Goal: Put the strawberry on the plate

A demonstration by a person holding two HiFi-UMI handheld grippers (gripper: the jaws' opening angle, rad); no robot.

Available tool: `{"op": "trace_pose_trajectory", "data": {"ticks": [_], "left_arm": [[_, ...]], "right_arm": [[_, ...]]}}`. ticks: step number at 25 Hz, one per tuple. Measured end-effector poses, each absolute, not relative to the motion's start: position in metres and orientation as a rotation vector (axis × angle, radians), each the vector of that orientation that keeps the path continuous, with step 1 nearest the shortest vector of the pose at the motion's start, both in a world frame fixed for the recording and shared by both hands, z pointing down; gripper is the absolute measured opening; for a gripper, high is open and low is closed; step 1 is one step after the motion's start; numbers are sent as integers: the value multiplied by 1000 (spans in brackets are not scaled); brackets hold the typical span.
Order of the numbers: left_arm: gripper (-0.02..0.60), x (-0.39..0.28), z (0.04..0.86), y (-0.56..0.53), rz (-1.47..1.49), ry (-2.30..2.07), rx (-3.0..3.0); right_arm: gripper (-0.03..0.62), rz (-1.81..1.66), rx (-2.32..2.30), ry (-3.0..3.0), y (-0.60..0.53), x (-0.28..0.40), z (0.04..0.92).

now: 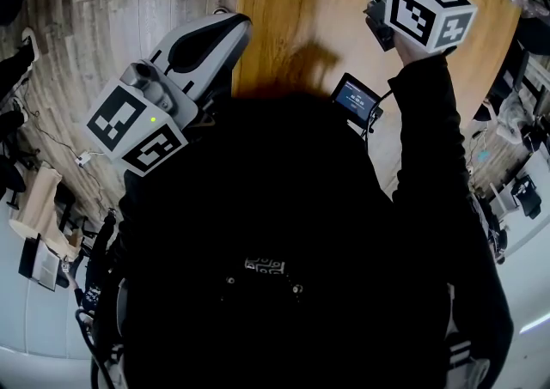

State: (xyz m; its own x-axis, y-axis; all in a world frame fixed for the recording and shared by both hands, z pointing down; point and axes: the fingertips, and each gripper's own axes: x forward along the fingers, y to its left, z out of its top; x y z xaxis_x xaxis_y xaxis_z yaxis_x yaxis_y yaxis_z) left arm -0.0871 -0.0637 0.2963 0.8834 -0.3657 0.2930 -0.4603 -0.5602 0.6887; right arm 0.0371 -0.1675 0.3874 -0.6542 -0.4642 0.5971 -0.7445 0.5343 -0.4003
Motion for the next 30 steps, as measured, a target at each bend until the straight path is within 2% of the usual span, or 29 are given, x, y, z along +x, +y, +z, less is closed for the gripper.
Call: {"op": "trace_pose_trajectory", "data": {"ticks": [17,30], "left_arm": [[0,-98,303,-54,134,-632,2187],[0,-110,311,-57,125,-667,2163]], "right_arm": [[144,875,969,-2241,-170,39,440],[144,880,919,-2090,-173,46,515]]}}
